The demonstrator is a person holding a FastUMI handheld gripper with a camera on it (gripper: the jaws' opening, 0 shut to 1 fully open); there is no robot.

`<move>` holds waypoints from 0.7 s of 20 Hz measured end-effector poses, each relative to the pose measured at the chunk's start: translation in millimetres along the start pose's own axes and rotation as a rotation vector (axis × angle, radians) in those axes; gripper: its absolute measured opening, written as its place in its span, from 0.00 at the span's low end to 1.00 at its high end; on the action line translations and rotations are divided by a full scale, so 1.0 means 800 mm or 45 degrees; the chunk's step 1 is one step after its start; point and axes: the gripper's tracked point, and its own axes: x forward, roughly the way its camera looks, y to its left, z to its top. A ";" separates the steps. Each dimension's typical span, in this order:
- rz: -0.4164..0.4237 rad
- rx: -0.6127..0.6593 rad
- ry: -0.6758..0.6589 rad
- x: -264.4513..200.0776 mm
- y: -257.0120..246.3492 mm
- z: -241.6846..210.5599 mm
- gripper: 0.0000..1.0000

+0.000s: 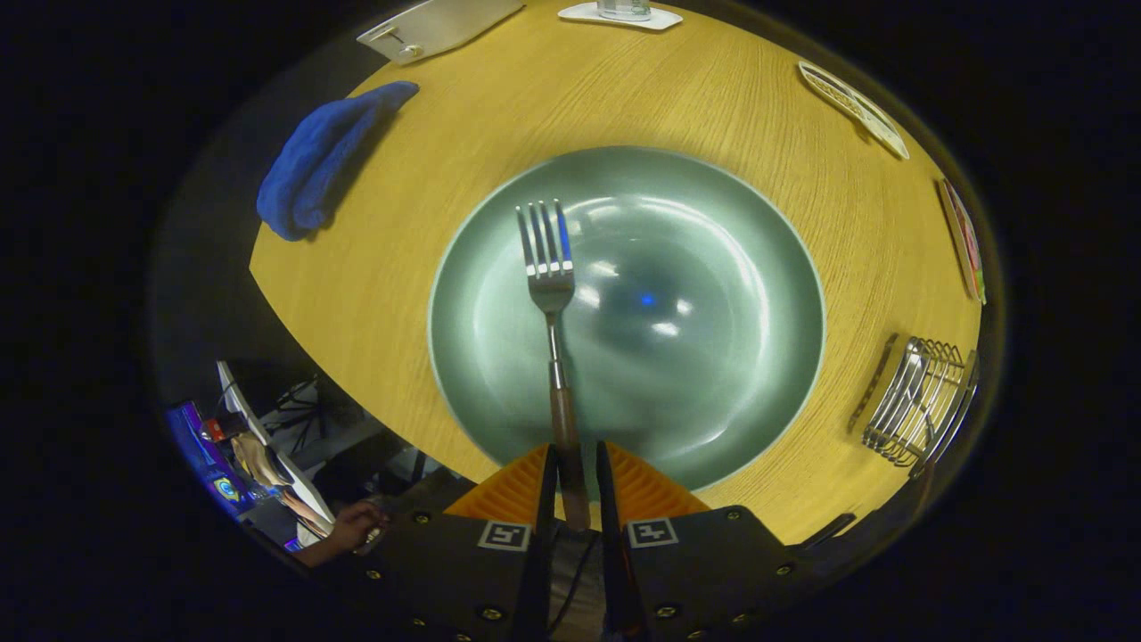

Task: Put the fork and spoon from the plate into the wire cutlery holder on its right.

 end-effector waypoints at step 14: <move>-0.067 -0.174 0.016 -0.020 -0.022 -0.010 0.04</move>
